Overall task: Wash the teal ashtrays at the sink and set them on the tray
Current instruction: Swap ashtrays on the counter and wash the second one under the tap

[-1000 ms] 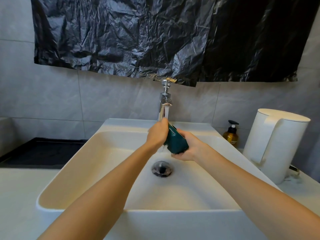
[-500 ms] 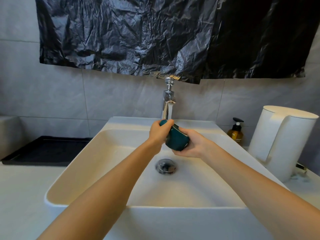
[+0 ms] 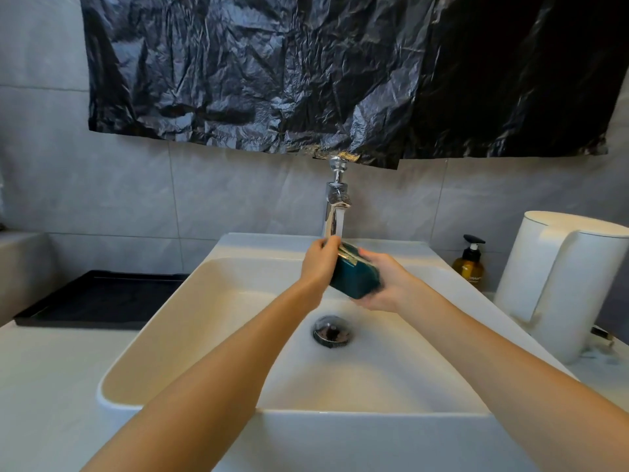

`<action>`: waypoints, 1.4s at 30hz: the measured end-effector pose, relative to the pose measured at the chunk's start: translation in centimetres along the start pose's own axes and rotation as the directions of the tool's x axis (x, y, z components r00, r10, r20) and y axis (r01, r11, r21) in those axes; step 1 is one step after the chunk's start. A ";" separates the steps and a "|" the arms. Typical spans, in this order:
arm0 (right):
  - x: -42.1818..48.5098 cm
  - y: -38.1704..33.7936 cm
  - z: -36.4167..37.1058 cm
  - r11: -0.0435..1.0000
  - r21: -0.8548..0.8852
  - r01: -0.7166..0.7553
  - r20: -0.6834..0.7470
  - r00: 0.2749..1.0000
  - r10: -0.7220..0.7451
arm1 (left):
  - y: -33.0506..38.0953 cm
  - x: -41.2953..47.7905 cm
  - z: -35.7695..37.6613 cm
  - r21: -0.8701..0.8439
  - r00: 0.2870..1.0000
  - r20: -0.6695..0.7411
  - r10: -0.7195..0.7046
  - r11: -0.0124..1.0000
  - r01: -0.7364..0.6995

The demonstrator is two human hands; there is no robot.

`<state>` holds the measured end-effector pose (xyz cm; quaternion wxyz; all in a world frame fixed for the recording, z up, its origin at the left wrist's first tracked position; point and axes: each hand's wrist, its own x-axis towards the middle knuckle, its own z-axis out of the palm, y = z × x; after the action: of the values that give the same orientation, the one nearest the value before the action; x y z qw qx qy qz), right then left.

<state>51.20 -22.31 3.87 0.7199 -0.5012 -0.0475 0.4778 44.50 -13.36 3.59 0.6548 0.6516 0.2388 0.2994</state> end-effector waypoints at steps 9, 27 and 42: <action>0.2 -0.2 -0.5 0.995 0.093 0.037 0.048 0.998 -0.041 | -1.0 0.1 2.7 0.299 0.934 -0.134 0.331 0.912 -0.280; 0.2 -0.9 -0.3 0.995 -0.088 0.043 0.043 0.998 -0.039 | 0.7 0.4 -0.7 -0.024 0.995 -0.045 0.093 0.995 -0.095; 0.8 -0.6 0.1 0.994 0.056 0.090 -0.026 0.996 -0.089 | -0.4 -2.0 1.9 0.195 0.964 -0.061 0.258 0.950 -0.242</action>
<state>51.94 -21.71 4.01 0.7550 -0.4836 -0.0477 0.4402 44.45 -16.15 3.12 0.5369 0.7214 0.2091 0.3841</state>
